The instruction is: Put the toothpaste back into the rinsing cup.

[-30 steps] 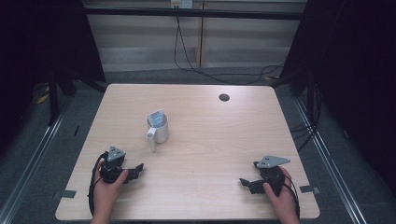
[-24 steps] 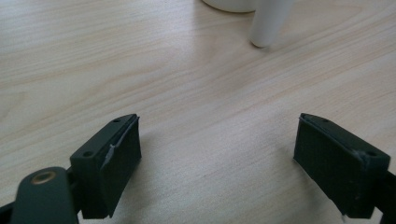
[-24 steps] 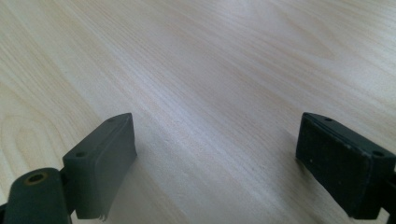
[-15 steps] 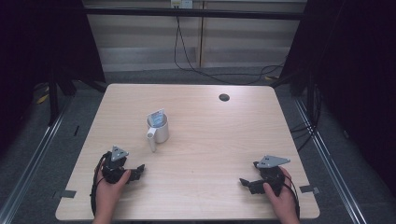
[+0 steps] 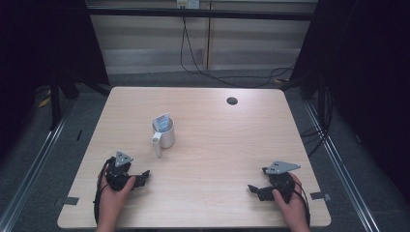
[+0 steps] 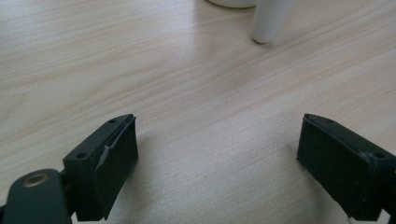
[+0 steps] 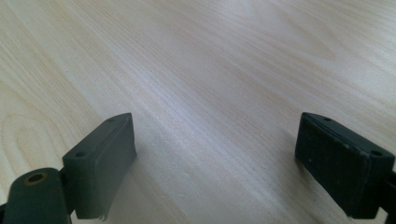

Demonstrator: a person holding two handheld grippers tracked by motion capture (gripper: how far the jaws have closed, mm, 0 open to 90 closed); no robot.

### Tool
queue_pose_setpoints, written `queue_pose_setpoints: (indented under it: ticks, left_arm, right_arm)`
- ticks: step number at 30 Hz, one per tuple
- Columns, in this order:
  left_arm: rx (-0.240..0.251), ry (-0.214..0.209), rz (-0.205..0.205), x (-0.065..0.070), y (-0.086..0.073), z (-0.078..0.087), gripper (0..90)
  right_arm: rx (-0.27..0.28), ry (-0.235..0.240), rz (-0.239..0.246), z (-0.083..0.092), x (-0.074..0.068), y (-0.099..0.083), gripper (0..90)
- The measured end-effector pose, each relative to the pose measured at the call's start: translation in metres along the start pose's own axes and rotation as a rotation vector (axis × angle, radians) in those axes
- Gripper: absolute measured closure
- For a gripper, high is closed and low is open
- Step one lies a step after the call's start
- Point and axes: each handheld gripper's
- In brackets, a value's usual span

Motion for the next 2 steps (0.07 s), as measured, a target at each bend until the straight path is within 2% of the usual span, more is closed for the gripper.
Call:
queue_pose_setpoints:
  ticks: [2]
  left_arm:
    - [0.000,0.000,0.000,0.0000,0.0000,0.0000,12.0]
  right_arm:
    - [0.000,0.000,0.000,0.0000,0.0001,0.0000,11.9]
Point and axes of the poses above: each handheld gripper's, and its own axes: z roughly backward along the jaws, y roughly out of its top, x roughly to its right, and after that the axes turned 12 degrees about y, right-handed
